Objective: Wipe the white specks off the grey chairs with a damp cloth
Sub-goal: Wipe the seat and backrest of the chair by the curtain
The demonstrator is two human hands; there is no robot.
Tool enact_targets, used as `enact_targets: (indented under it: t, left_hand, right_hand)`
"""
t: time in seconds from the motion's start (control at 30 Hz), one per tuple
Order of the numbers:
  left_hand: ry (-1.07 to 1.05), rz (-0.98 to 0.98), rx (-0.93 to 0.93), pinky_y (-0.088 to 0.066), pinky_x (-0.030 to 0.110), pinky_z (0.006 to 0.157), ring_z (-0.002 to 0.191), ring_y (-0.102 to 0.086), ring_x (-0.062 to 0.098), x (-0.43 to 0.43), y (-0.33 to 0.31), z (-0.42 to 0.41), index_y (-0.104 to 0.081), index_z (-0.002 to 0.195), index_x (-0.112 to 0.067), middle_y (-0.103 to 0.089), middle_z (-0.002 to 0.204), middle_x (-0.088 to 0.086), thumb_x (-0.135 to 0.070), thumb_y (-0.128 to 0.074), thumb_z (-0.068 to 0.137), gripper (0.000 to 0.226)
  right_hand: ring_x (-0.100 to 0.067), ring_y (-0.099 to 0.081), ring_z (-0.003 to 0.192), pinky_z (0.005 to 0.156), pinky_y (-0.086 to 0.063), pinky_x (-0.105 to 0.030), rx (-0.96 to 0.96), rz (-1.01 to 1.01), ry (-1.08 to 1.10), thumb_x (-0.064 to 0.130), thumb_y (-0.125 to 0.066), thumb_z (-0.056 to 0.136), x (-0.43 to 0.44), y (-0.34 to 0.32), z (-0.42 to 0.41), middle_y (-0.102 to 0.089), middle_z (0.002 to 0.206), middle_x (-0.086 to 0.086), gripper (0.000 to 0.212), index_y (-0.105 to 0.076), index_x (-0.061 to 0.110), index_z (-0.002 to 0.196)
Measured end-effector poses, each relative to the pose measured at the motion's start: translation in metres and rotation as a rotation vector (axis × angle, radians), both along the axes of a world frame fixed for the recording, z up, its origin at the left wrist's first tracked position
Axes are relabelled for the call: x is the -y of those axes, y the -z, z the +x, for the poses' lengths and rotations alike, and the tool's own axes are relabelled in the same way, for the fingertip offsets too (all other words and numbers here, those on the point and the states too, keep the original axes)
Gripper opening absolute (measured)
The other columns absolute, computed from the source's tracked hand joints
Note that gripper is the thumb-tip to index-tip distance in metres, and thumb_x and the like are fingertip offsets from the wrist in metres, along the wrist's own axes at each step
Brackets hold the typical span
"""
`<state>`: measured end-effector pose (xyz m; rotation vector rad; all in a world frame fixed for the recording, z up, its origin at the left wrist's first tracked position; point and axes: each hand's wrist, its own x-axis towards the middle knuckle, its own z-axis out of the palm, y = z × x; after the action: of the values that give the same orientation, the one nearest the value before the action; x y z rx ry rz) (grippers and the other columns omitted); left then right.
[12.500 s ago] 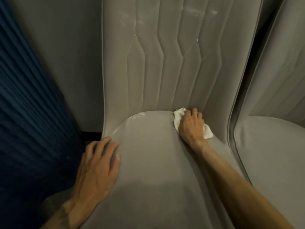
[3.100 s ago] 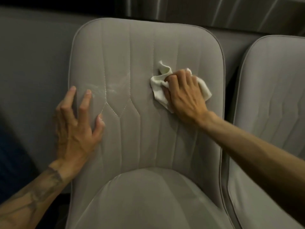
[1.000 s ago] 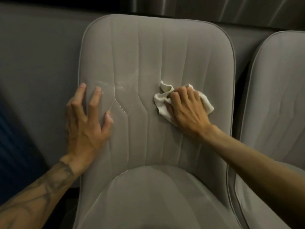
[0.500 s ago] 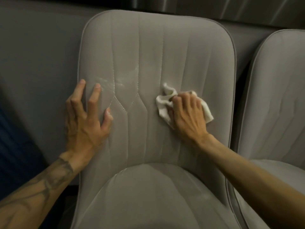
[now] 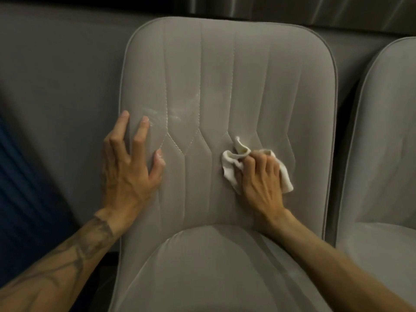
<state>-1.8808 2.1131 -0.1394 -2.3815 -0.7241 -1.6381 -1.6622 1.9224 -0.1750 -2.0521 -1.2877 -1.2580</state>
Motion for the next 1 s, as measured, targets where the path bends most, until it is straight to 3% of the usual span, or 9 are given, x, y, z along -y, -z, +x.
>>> enact_targets:
  t: [0.1, 0.2, 0.27, 0.4, 0.5, 0.6, 0.73, 0.9, 1.0]
  left_hand:
    - [-0.004, 0.001, -0.007, -0.037, 0.051, 0.110, 0.135, -0.041, 0.044, 0.000, -0.001, -0.002, -0.035, 0.159, -0.017, -0.026, 0.162, 0.019, -0.034, -0.051, 0.100, 0.063]
    - [-0.010, 0.006, -0.007, -0.038, 0.053, 0.109, 0.134, -0.041, 0.045, 0.000, -0.001, -0.001, -0.036, 0.159, -0.017, -0.027, 0.161, 0.020, -0.033, -0.051, 0.101, 0.063]
    - [-0.008, 0.005, -0.008, -0.039, 0.053, 0.108, 0.134, -0.041, 0.045, 0.000, -0.002, -0.002, -0.035, 0.159, -0.017, -0.027, 0.161, 0.020, -0.035, -0.050, 0.101, 0.062]
    - [0.001, -0.004, -0.006, -0.038, 0.053, 0.109, 0.135, -0.040, 0.044, 0.001, -0.002, -0.002, -0.035, 0.159, -0.017, -0.026, 0.162, 0.021, -0.034, -0.052, 0.101, 0.063]
    - [0.009, -0.010, -0.011, -0.038, 0.053, 0.110, 0.136, -0.040, 0.045, 0.003, -0.003, -0.002, -0.035, 0.159, -0.015, -0.028, 0.161, 0.024, -0.031, -0.055, 0.100, 0.063]
    - [0.005, -0.011, -0.006, -0.036, 0.052, 0.111, 0.137, -0.039, 0.044, 0.004, -0.003, -0.003, -0.036, 0.158, -0.015, -0.028, 0.161, 0.024, -0.030, -0.055, 0.099, 0.064]
    - [-0.009, -0.008, -0.007, -0.034, 0.050, 0.113, 0.136, -0.039, 0.043, 0.003, -0.002, -0.003, -0.036, 0.159, -0.016, -0.028, 0.162, 0.023, -0.031, -0.055, 0.100, 0.064]
    - [0.001, 0.004, 0.011, -0.035, 0.049, 0.114, 0.136, -0.041, 0.044, 0.001, -0.001, -0.001, -0.037, 0.158, -0.015, -0.029, 0.161, 0.022, -0.030, -0.055, 0.099, 0.063]
    - [-0.001, 0.004, 0.014, -0.037, 0.050, 0.111, 0.135, -0.042, 0.044, 0.001, -0.001, -0.001, -0.038, 0.158, -0.016, -0.028, 0.162, 0.020, -0.031, -0.054, 0.099, 0.063]
  right_hand:
    - [-0.035, -0.054, 0.089, 0.082, -0.036, -0.044, 0.031, -0.196, -0.076, 0.016, -0.054, 0.091, 0.007, 0.052, -0.017, -0.045, 0.114, -0.013, 0.026, -0.049, 0.009, 0.116]
    - [-0.032, -0.053, 0.093, 0.084, -0.035, -0.041, 0.207, -0.436, -0.165, 0.018, -0.050, 0.087, 0.019, 0.055, -0.007, -0.050, 0.116, -0.011, 0.030, -0.052, 0.011, 0.117]
    - [-0.031, -0.048, 0.093, 0.083, -0.035, -0.042, 0.219, -0.406, -0.156, 0.021, -0.046, 0.092, 0.016, 0.034, 0.002, -0.049, 0.116, -0.011, 0.027, -0.052, 0.011, 0.116]
    - [-0.030, -0.046, 0.092, 0.083, -0.036, -0.042, -0.003, -0.160, -0.066, 0.024, -0.039, 0.098, 0.004, 0.031, -0.004, -0.047, 0.112, -0.011, 0.024, -0.051, 0.010, 0.113]
    - [-0.033, -0.053, 0.089, 0.081, -0.037, -0.043, 0.086, -0.409, -0.190, 0.019, -0.045, 0.092, 0.014, 0.068, -0.017, -0.052, 0.109, -0.011, 0.021, -0.051, 0.013, 0.111]
    - [-0.028, -0.049, 0.092, 0.082, -0.038, -0.039, 0.260, -0.618, -0.307, 0.019, -0.045, 0.094, 0.020, 0.058, -0.003, -0.051, 0.112, -0.006, 0.020, -0.052, 0.016, 0.113]
    - [-0.032, -0.049, 0.091, 0.082, -0.035, -0.042, 0.188, -0.367, -0.209, 0.023, -0.032, 0.103, 0.009, 0.044, 0.005, -0.050, 0.114, -0.011, 0.025, -0.052, 0.011, 0.113]
    - [-0.027, -0.056, 0.089, 0.084, -0.034, -0.037, 0.282, -0.512, -0.270, 0.019, -0.043, 0.093, 0.011, 0.062, -0.013, -0.059, 0.109, -0.006, 0.021, -0.052, 0.015, 0.111]
    - [-0.030, -0.053, 0.087, 0.079, -0.033, -0.039, 0.198, -0.323, -0.214, 0.027, -0.054, 0.095, -0.003, 0.010, -0.002, -0.055, 0.107, -0.010, 0.020, -0.047, 0.015, 0.110]
